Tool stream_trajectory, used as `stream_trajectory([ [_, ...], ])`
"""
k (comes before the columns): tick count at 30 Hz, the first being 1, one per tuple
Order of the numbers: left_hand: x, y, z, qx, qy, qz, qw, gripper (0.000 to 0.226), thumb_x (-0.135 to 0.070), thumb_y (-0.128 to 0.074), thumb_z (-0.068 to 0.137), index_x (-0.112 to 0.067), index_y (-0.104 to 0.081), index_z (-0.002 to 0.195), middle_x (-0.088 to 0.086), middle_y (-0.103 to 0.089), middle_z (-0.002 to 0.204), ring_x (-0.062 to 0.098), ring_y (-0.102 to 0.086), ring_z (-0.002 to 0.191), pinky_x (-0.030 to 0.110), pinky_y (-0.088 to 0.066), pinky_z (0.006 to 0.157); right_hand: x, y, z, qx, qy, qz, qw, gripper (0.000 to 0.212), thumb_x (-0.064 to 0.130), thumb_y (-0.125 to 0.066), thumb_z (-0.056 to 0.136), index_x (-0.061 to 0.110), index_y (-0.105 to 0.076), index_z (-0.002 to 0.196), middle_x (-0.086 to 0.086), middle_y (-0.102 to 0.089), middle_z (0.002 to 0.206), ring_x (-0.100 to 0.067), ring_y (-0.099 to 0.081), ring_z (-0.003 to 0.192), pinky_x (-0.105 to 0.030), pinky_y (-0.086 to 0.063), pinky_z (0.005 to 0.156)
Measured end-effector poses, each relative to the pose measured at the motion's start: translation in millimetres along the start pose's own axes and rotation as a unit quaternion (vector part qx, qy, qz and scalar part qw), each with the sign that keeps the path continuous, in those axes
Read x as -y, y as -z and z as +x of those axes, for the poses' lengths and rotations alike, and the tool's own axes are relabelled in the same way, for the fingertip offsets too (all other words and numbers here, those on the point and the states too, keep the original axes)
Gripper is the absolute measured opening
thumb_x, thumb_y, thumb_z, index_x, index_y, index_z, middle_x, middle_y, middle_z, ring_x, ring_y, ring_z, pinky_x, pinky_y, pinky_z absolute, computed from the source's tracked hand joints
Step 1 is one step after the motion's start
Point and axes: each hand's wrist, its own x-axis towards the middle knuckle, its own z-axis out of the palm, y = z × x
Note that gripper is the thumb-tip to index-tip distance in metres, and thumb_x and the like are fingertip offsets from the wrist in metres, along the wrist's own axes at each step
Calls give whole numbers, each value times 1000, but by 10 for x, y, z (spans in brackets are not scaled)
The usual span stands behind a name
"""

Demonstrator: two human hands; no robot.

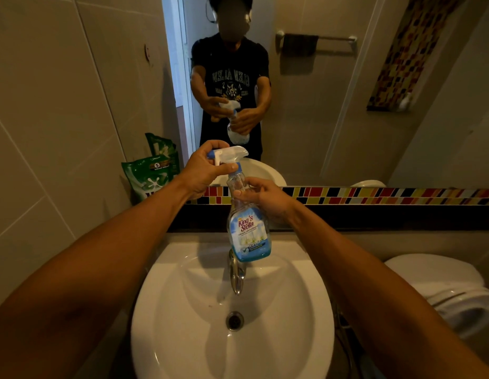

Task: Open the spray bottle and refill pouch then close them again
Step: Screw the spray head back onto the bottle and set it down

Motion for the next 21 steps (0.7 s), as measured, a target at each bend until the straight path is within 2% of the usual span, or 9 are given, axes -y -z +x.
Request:
stream_trajectory([
  [4, 69, -54, 17, 0, -2, 18, 1000, 74, -7, -81, 78, -22, -43, 141, 9, -56, 126, 24, -65, 103, 24, -59, 69, -35, 42, -4, -15, -5, -15, 1000, 28, 13, -72, 95, 16, -69, 123, -12, -74, 108, -33, -71, 104, -53, -57, 99],
  [8, 155, -142, 14, 6, 31, -18, 999, 86, -12, -77, 83, -34, -27, 150, 6, -58, 127, 22, -65, 110, 36, -58, 85, -105, 106, 6, -54, 16, -60, 997, 32, 15, -74, 94, 19, -68, 125, -7, -73, 110, -31, -71, 107, -50, -59, 96],
  [10, 232, -162, -7, -13, 64, -39, 997, 80, -17, -70, 83, -35, -29, 150, 7, -60, 126, 26, -63, 113, 42, -54, 93, -167, 171, 15, -80, 15, -72, 994, 35, 18, -75, 93, 20, -67, 127, -7, -71, 114, -31, -71, 109, -51, -60, 96],
  [12, 349, -176, -51, -35, 95, -25, 995, 67, -25, -64, 82, -33, -40, 144, 6, -60, 124, 27, -60, 115, 45, -51, 96, -228, 257, 12, -95, 14, -79, 992, 35, 18, -75, 94, 20, -67, 128, -8, -69, 118, -28, -70, 111, -47, -62, 92],
  [14, 491, -226, -132, -43, 124, -9, 991, 50, -25, -60, 88, -26, -50, 138, 3, -62, 118, 25, -60, 115, 42, -51, 95, -286, 349, -1, -106, 19, -90, 990, 32, 19, -73, 96, 22, -65, 126, -7, -68, 122, -25, -68, 113, -39, -61, 89],
  [15, 578, -264, -167, -40, 140, -7, 989, 45, -23, -58, 92, -23, -52, 136, 2, -62, 118, 24, -59, 116, 39, -50, 94, -321, 395, 2, -114, 19, -97, 989, 32, 20, -72, 96, 22, -64, 127, -6, -67, 124, -25, -67, 115, -39, -60, 90],
  [18, 840, -436, -233, -16, 190, 7, 982, 39, -22, -56, 97, -18, -54, 135, 5, -61, 125, 24, -56, 122, 39, -47, 97, -419, 519, 34, -146, 14, -96, 985, 32, 21, -70, 97, 21, -61, 128, -3, -67, 123, -23, -67, 114, -44, -60, 93],
  [21, 1042, -685, -207, 9, 233, 11, 972, 43, -18, -53, 99, -16, -50, 141, 8, -55, 138, 25, -52, 128, 38, -45, 98, -496, 655, 88, -176, 26, -80, 981, 31, 16, -68, 98, 17, -61, 129, -6, -67, 123, -24, -67, 114, -36, -60, 87],
])
